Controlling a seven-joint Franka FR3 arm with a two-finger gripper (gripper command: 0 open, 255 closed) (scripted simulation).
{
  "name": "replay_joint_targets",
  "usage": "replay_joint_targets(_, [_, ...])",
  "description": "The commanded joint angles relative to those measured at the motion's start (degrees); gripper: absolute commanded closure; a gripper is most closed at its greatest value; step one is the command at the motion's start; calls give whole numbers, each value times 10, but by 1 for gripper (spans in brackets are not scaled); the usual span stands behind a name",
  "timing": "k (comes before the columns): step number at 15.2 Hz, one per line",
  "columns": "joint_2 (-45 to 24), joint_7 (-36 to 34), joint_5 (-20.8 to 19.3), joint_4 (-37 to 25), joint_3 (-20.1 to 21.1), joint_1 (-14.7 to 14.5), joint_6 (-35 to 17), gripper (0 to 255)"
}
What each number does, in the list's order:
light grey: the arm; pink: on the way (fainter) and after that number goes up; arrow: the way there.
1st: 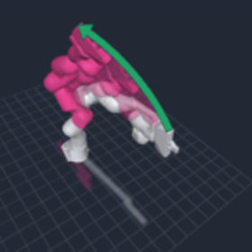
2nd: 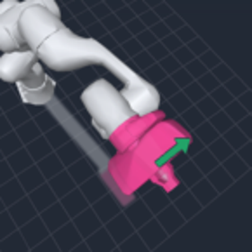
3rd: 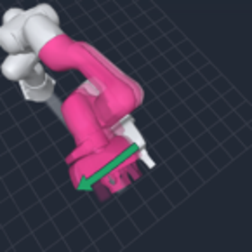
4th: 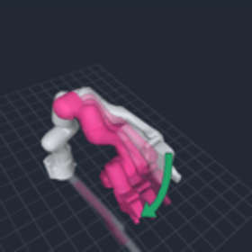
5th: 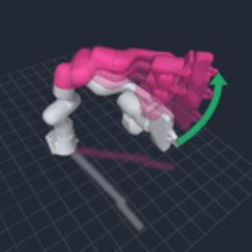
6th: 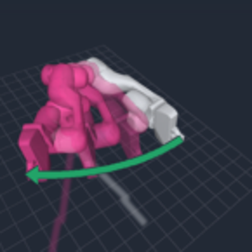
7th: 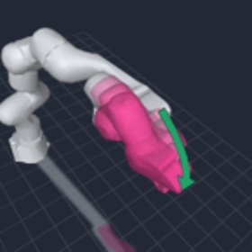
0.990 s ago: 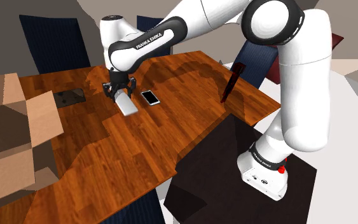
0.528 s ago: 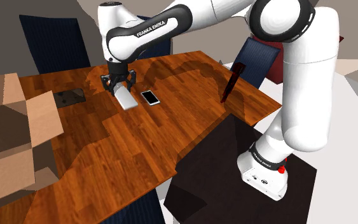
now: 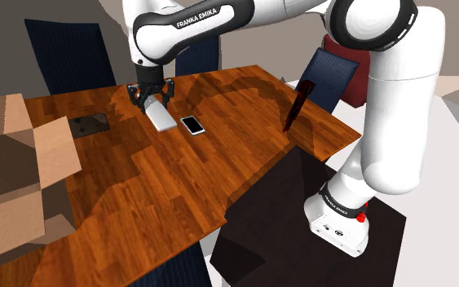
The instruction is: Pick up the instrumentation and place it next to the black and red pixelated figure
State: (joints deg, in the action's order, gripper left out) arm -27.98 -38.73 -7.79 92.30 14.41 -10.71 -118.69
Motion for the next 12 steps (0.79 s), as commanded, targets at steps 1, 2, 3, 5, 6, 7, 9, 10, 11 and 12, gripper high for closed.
replay_joint_targets(1, [4,2,2,-10,1,1,14,255])
replay_joint_targets(2, [7,3,3,-14,1,1,21,255])
replay_joint_targets(3, [10,3,4,-17,2,1,27,255])
replay_joint_targets(5, [15,4,5,-25,3,1,40,255])
replay_joint_targets(6, [17,5,6,-30,3,1,47,255])
replay_joint_targets(7, [20,5,7,-34,3,1,53,255])
replay_joint_targets(9, [24,6,8,-43,4,1,67,255])
replay_joint_targets(10, [26,7,9,-48,4,1,73,255])
replay_joint_targets(11, [28,7,10,-53,5,1,80,255])
replay_joint_targets(12, [30,8,10,-58,5,1,87,255])
